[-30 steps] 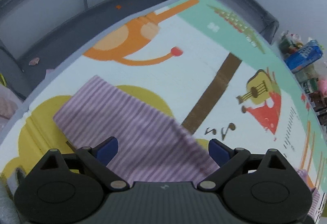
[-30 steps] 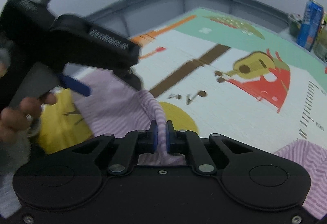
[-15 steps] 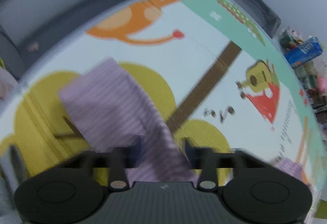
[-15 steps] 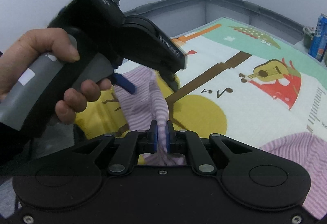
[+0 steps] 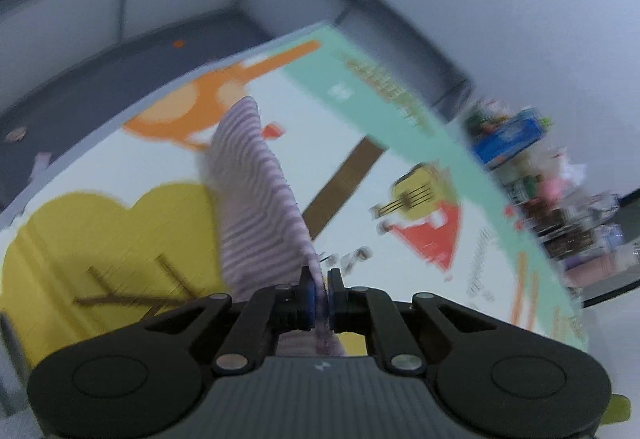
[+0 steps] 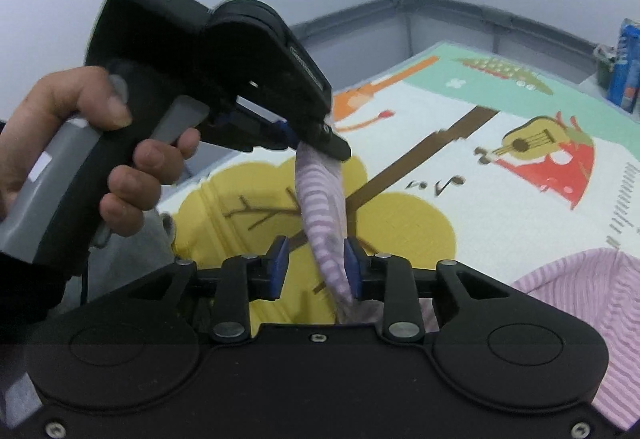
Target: Fold clothes
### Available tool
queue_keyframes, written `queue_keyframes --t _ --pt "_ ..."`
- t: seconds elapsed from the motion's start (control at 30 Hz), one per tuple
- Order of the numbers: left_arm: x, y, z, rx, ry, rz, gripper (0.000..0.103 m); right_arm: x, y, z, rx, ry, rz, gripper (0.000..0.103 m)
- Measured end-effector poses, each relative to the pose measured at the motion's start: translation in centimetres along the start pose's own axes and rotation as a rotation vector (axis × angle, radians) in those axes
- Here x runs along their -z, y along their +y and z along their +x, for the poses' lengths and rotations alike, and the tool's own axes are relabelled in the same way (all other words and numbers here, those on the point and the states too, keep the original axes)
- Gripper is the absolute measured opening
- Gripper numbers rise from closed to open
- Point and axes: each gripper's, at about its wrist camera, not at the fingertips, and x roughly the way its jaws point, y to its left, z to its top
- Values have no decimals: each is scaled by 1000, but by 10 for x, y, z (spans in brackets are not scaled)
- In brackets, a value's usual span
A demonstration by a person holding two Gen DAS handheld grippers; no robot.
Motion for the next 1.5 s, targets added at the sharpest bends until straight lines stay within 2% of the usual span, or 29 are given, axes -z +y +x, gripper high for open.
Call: queue_keyframes --t 0.2,0.3,0.33,0.4,0.53,0.7,0.8,0.97,1.0,1.07,1.33,1.5 --pt "-13 -22 -34 138 -135 46 7 -8 -5 -10 43 -46 23 28" --pt "-19 -23 -50 157 -198 52 7 -11 -7 -14 43 -57 38 28" --pt "-20 -22 -52 140 -205 52 7 -10 -8 -13 42 -52 39 28" --pt "-21 -16 -48 83 -186 41 7 -9 -9 -12 40 -42 43 28" --pt "-17 6 -28 21 -113 -13 9 -3 -15 -2 49 -9 76 28" --pt "-9 18 -18 -26 -97 -21 14 5 -14 7 13 23 100 28" --pt "-6 16 -17 -27 -94 0 23 11 -6 16 -25 58 90 28" --pt "-1 1 -10 -30 -72 84 45 20 2 32 -59 116 117 28" --pt "0 -3 -7 -36 -64 97 47 22 3 33 -66 117 126 28" --pt "2 -8 0 -49 -50 116 53 21 4 27 -61 92 123 28" --pt "7 -22 23 -59 9 147 66 10 -14 -3 12 -3 159 28" --pt "21 -37 42 -18 110 217 68 8 -47 -18 112 -35 243 28"
